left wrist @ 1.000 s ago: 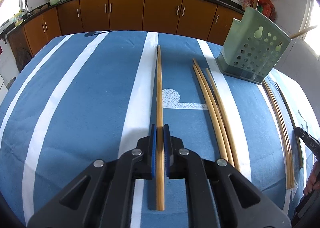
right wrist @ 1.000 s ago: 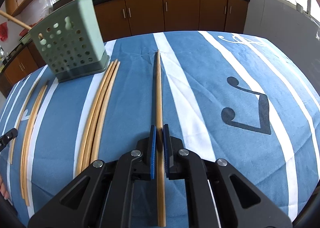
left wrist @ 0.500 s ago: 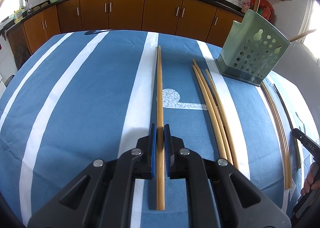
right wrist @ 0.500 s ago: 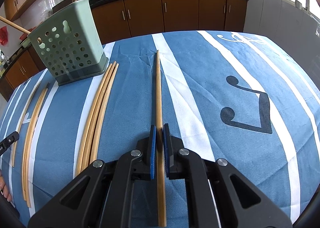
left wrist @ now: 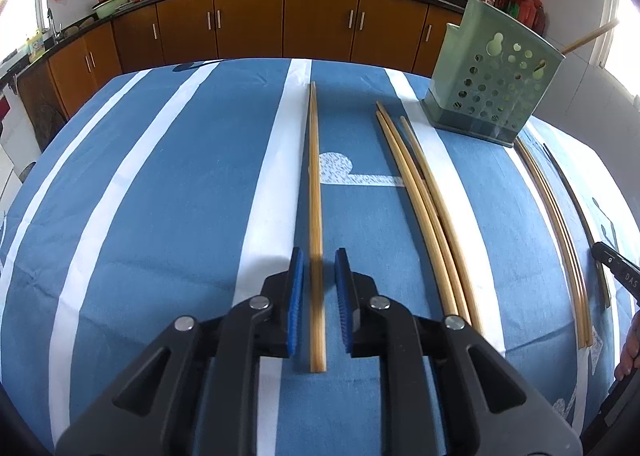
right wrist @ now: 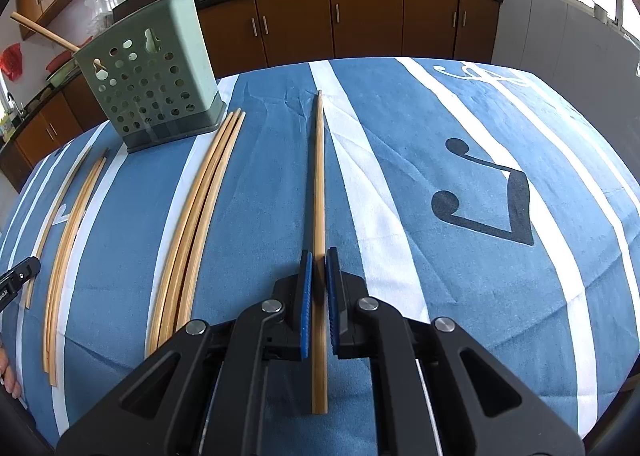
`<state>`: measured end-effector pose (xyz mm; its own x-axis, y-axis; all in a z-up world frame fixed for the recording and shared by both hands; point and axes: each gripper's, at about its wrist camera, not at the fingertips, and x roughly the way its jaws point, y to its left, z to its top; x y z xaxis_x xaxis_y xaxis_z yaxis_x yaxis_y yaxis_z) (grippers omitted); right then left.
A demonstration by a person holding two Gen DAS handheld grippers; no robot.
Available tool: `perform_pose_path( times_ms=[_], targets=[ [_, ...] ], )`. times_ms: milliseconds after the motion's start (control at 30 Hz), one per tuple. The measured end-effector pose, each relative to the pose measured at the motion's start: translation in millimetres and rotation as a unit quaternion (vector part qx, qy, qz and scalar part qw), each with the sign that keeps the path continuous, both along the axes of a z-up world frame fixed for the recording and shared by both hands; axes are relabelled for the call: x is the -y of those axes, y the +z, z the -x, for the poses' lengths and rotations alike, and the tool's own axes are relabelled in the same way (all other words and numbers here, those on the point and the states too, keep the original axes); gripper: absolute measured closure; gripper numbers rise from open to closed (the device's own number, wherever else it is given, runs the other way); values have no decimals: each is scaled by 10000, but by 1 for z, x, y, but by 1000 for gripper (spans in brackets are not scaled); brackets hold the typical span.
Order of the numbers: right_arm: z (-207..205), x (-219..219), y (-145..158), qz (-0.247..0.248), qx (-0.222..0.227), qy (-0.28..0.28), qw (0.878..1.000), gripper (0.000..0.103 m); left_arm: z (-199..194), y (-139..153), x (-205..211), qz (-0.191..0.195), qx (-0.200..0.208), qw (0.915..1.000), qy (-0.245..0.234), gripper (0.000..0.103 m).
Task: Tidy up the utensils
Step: 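Lift both held chopsticks up over the green utensil holder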
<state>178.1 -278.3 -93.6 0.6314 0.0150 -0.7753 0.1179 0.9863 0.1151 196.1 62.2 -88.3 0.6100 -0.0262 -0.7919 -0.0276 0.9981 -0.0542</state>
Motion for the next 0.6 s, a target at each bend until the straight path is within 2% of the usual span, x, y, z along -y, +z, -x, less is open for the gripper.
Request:
perform_pose_path(
  times_ms=[67, 233, 600],
  targets=[
    [0, 1, 1, -21, -4, 10, 10000, 96, 0, 0, -2, -8, -11, 10000, 33, 95],
    [9, 10, 21, -153, 332, -56, 9993, 96, 1, 9, -9, 60, -67, 9999, -48, 95],
    [22, 29, 84, -330, 1283, -239, 9909, 96, 12, 86, -10, 141, 860, 9961, -155, 95]
  ],
)
